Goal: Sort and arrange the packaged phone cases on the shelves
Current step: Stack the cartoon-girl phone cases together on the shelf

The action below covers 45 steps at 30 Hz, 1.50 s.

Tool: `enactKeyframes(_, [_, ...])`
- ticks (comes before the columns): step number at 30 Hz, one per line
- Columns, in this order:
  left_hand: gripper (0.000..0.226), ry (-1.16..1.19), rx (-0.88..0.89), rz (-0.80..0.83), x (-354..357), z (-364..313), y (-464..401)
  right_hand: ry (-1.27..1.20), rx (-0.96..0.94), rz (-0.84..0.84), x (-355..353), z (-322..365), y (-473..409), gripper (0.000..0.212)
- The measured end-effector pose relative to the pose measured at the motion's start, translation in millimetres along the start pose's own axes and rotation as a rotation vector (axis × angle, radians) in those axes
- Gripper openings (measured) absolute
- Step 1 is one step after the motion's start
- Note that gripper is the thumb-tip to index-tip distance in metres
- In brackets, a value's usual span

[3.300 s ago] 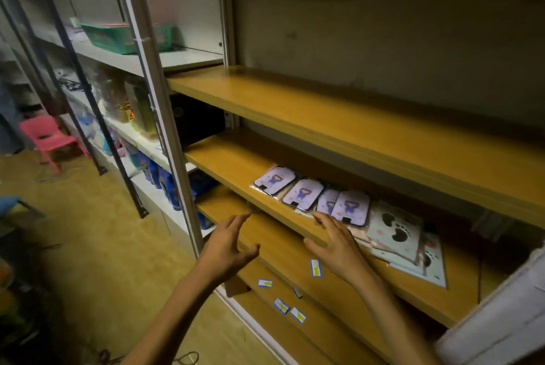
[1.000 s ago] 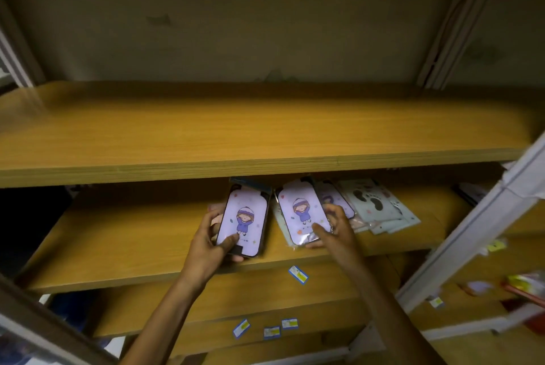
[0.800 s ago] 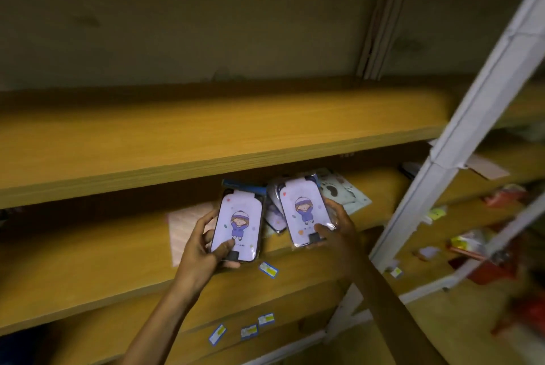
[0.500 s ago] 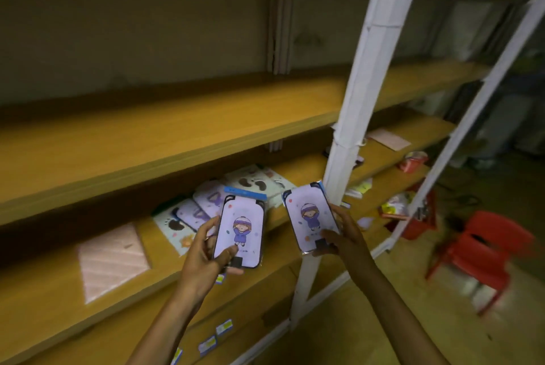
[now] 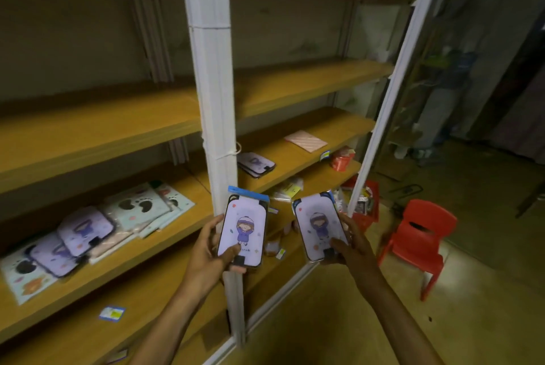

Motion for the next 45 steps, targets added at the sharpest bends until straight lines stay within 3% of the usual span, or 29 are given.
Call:
enactKeyframes(7, [0.064,-0.041,0.006,-0.028,72,-15,-49,-0.018,0.037,-0.026,-68,8,-54,0.054])
enactKeyframes(15, [0.062,-0.039,0.005,-0.110,103,-8,-122,-0.070,0.125,0.010,-78,-7,-152,0.057])
enactKeyframes(21, [0.063,-0.025,-0.001,-0.283,79,-1,-190,0.030,0.094,0.165,-37,-10,-254,0.050])
enactKeyframes(27, [0.064,0.031,-0.044,-0.471,57,6,-227,0.054,0.212,0.304,22,-38,-328,0.052])
enactKeyframes(34, [0.063,-0.066,-0.114,-0.649,37,6,-235,0.026,0.334,0.489,95,-63,-370,0.052])
enactKeyframes(45, [0.067,-0.025,-0.102,-0.839,36,7,-217,0.271,0.335,0.764,165,-99,-377,0.057])
Point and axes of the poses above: each hand's wrist, its own y-axis away from the middle knuckle, its own x-axis out of the palm, z = x × y, the point moved 8 cm from there along -y, towards the middle knuckle, and after that the axes turned 10 degrees about -y, right-handed, at the moved point
